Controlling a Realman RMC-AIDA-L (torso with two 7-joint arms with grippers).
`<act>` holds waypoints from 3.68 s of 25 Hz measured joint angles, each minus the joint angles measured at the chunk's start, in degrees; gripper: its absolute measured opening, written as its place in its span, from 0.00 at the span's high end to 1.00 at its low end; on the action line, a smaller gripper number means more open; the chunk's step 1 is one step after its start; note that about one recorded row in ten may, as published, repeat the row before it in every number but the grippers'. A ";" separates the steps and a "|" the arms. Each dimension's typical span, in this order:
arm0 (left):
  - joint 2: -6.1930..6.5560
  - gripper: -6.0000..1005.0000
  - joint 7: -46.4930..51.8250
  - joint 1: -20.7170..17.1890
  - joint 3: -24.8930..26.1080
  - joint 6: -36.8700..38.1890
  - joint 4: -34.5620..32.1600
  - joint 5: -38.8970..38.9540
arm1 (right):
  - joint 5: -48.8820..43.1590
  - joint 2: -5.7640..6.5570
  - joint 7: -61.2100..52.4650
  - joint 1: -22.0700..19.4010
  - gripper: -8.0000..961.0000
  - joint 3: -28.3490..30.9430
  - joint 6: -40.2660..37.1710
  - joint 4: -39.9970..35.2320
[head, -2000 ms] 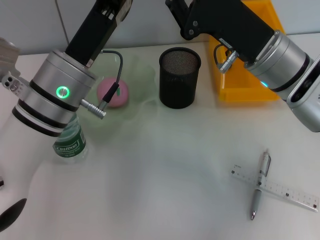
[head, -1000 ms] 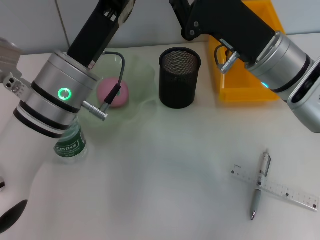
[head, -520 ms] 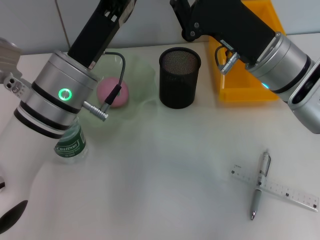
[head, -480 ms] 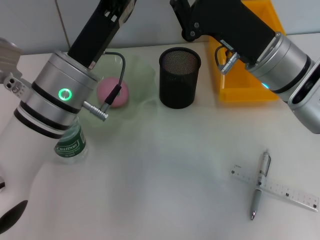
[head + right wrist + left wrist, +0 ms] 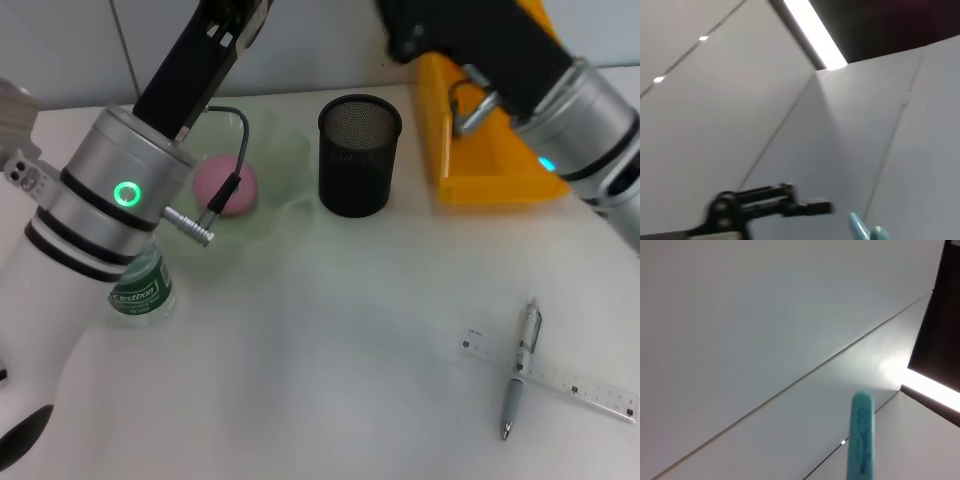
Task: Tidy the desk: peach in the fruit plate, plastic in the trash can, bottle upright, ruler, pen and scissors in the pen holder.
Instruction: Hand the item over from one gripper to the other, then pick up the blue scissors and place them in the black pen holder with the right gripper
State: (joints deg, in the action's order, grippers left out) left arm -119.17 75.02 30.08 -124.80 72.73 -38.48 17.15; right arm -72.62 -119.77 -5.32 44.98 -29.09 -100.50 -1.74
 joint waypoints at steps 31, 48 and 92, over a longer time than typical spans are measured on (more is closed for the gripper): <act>7.33 0.25 -10.54 -7.16 40.57 17.35 7.19 -78.28 | -13.73 4.62 -84.21 -11.83 0.90 -7.41 13.48 -44.23; 2.58 0.25 -9.79 -12.30 53.87 16.47 2.93 -94.29 | -52.88 9.89 -123.37 2.78 0.90 -7.78 6.28 -62.42; 0.70 0.25 -12.78 -14.80 53.43 14.95 2.95 -94.41 | -82.77 7.47 -133.79 25.08 0.89 -28.01 25.11 -36.04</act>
State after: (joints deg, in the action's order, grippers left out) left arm -118.47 62.24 15.28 -71.37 87.68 -35.53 -77.25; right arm -155.39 -112.30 -139.12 70.06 -57.10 -75.39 -37.78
